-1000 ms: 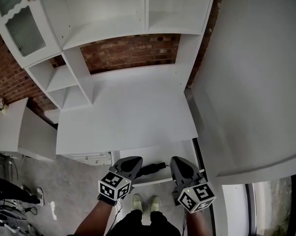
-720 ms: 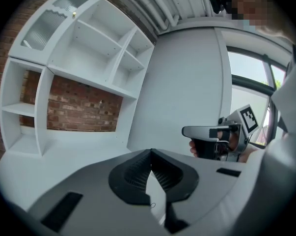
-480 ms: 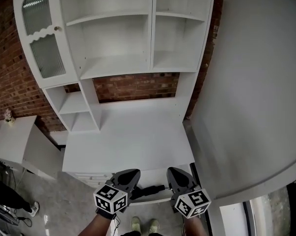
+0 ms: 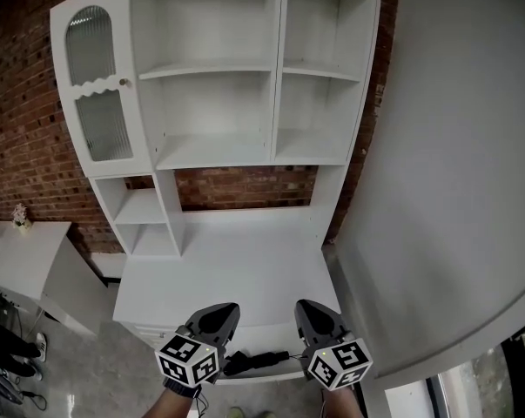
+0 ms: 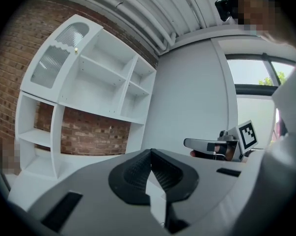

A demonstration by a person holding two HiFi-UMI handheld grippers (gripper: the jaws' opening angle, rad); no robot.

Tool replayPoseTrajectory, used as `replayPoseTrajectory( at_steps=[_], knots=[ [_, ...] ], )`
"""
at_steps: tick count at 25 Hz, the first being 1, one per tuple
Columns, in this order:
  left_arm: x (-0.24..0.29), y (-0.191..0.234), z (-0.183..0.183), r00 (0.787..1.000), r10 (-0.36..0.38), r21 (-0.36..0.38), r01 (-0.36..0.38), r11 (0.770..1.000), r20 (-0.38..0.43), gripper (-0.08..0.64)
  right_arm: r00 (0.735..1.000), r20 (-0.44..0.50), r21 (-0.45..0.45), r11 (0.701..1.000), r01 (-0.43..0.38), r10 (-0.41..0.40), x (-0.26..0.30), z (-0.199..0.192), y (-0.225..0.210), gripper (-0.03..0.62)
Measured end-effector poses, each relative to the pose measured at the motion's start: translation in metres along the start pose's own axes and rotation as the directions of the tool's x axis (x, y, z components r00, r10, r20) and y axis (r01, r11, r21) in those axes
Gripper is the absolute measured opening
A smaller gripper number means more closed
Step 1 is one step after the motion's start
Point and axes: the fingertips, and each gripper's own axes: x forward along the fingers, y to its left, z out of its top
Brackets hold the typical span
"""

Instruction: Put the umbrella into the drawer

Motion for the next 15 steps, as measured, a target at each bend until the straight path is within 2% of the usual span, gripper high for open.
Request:
replayPoseTrajectory(
  at_steps=[11,15],
  knots=[
    [-0.024,0.007,0.048,0.992,0.080,0.022,-0.082,0.996,0.099,0.006,0.998,0.063,-0.050,0.999,0.012,-0.009,-0.002,0.043,0.001,0.005],
    [-0.027,0.007,0.060,0.987,0.105,0.034,-0.110,0.993,0.125,0.006,0.997,0.077,-0.093,0.996,0.012,-0.005,-0.002,0.057,0.006,0.005]
  ],
)
